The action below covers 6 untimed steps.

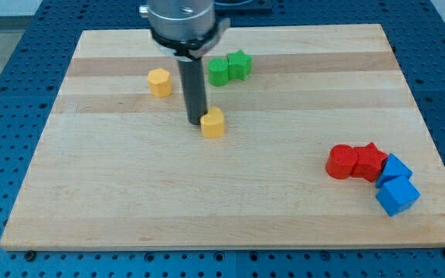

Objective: Point your arm to the yellow heart

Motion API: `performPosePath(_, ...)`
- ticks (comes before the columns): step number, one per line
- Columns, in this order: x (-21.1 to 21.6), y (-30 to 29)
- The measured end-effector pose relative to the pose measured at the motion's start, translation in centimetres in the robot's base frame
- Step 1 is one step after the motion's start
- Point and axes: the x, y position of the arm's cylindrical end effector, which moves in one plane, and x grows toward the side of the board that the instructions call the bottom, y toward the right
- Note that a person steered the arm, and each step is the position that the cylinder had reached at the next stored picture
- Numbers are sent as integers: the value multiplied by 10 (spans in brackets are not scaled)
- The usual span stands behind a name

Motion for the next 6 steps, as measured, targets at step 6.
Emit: performPosePath(6, 86, 97)
